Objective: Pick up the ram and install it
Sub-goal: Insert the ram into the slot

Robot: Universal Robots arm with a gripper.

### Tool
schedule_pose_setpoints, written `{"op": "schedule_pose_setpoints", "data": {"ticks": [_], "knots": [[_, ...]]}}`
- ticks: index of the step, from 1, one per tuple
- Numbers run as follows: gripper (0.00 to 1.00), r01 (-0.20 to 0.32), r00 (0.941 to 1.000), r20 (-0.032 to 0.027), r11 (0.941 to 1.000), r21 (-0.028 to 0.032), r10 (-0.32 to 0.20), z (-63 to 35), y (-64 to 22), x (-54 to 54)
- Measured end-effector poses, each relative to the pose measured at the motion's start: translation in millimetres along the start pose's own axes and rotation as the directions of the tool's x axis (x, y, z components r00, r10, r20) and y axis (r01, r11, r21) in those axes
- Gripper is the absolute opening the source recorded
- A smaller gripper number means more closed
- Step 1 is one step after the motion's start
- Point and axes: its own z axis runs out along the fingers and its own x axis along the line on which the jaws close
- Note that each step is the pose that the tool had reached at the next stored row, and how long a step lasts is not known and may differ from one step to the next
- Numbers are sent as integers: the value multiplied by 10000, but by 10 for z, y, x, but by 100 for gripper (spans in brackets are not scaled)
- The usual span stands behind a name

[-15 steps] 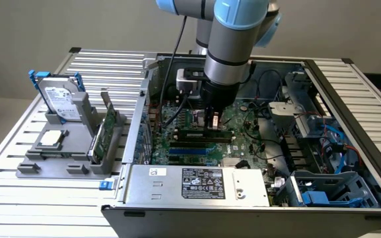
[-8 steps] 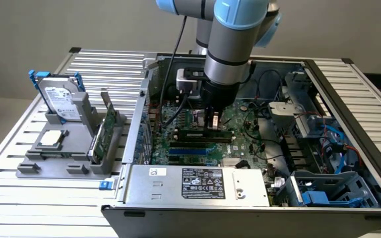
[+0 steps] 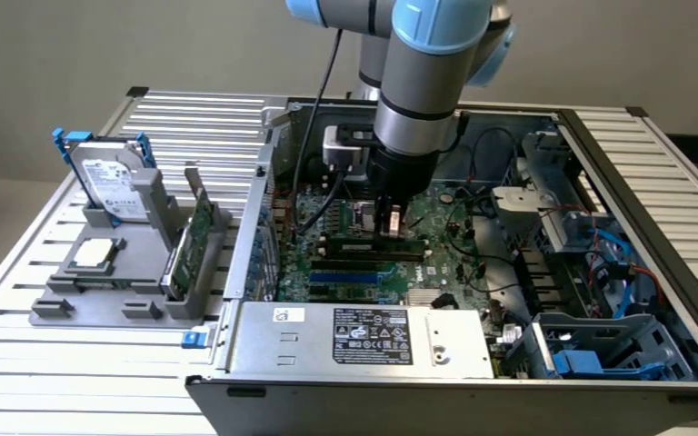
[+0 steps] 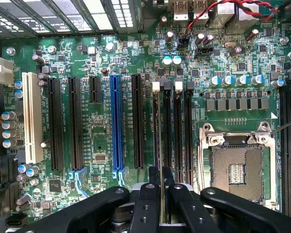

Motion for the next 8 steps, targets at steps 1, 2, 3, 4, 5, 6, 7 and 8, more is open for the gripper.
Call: {"op": "schedule_pose_setpoints", "data": {"ticks": [1,2,3,4,5,6,7,8], "knots": [[14,0,10000,-1,10000,0,0,-3,0,0],[14,0,10000,0,10000,0,0,-6,1,0],[14,0,10000,-1,10000,0,0,-9,2,1],[14,0,10000,0,10000,0,0,-12,3,1],[14,0,10000,0,10000,0,0,-12,3,1],[14,0,10000,0,10000,0,0,-12,3,1],[14,0,10000,2,10000,1,0,-12,3,0],[14,1,10000,0,10000,0,-1,-13,3,1]]}}
